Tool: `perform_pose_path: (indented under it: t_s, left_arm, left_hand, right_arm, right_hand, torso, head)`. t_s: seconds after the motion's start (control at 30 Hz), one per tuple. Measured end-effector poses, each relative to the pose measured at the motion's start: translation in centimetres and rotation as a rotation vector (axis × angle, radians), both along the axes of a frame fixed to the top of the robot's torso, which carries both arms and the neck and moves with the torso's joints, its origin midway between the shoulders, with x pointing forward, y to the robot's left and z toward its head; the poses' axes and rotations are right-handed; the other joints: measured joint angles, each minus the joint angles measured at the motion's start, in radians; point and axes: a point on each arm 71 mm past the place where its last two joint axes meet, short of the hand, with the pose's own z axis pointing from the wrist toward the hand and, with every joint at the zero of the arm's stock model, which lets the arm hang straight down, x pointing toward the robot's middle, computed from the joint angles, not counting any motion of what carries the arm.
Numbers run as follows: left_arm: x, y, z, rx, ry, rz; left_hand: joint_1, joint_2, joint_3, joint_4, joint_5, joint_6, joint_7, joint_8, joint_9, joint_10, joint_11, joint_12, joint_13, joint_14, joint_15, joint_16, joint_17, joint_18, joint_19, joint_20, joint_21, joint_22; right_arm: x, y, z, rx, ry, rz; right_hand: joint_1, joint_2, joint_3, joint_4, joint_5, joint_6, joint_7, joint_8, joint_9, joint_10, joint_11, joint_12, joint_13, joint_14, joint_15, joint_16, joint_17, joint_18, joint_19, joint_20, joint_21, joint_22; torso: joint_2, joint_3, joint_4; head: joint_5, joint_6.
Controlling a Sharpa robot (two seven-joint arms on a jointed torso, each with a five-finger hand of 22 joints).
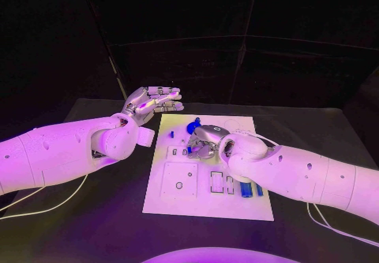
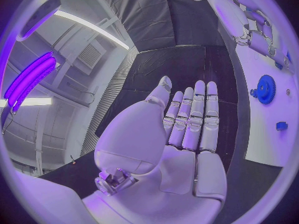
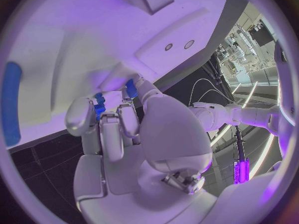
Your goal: Assemble the parts on the task board
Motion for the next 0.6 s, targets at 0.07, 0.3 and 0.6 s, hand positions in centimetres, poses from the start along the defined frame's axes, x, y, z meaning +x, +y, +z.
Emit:
perform_pose_path:
  t_s: [0.07,0.3,0.6]
  left_arm:
    - [0.0,0.0,0.0,0.0,0.0,0.0]
    - [-0.02,-0.03,0.0,0.0,0.001,-0.001]
    - [-0.01,-0.03,-0.01,0.001,0.003,-0.001]
  left_hand:
    - [0.0,0.0,0.0,0.0,0.0,0.0,0.0,0.0,0.0,0.0,0.0,0.0,0.0,0.0,0.0,0.0,0.0,0.0,0.0,0.0,0.0,-0.001]
    - [0.0,0.0,0.0,0.0,0.0,0.0,0.0,0.0,0.0,0.0,0.0,0.0,0.0,0.0,0.0,-0.004,0.0,0.0,0.0,0.0,-0.004,-0.001]
    - [0.0,0.0,-0.003,0.003,0.0,0.0,0.0,0.0,0.0,0.0,0.0,-0.004,0.0,0.0,0.0,-0.004,0.0,0.0,0.0,0.0,-0.004,-0.001]
  right_arm:
    - [0.02,0.0,0.0,0.0,-0.001,-0.004]
    - [0.05,-0.04,-0.15,0.001,-0.003,-0.016]
    - [-0.14,0.06,-0.24,0.014,-0.009,-0.023]
  right_hand:
    - [-0.006,-0.006,-0.006,0.006,0.003,-0.007,0.001,-0.002,-0.001,0.0,0.0,0.0,0.0,0.0,0.0,0.0,0.0,0.0,-0.003,0.003,0.0,-0.002]
    - [-0.02,-0.009,-0.019,0.019,-0.009,-0.029,0.005,-0.013,0.0,-0.008,0.008,-0.006,-0.001,0.0,0.007,-0.005,0.0,0.0,-0.007,0.007,-0.004,-0.007]
    - [-0.041,-0.03,-0.062,0.047,-0.004,-0.082,0.02,-0.028,-0.001,-0.016,0.016,-0.011,-0.009,0.0,0.014,-0.005,0.0,0.0,-0.01,0.011,-0.008,-0.017]
  torso:
    - [0.0,0.0,-0.0001]
    - [0.0,-0.0002,-0.0001]
    - [0.0,-0.0001,-0.0002]
  head:
    - [0.0,0.0]
    - [-0.001,0.002]
    - [0.0,0.001]
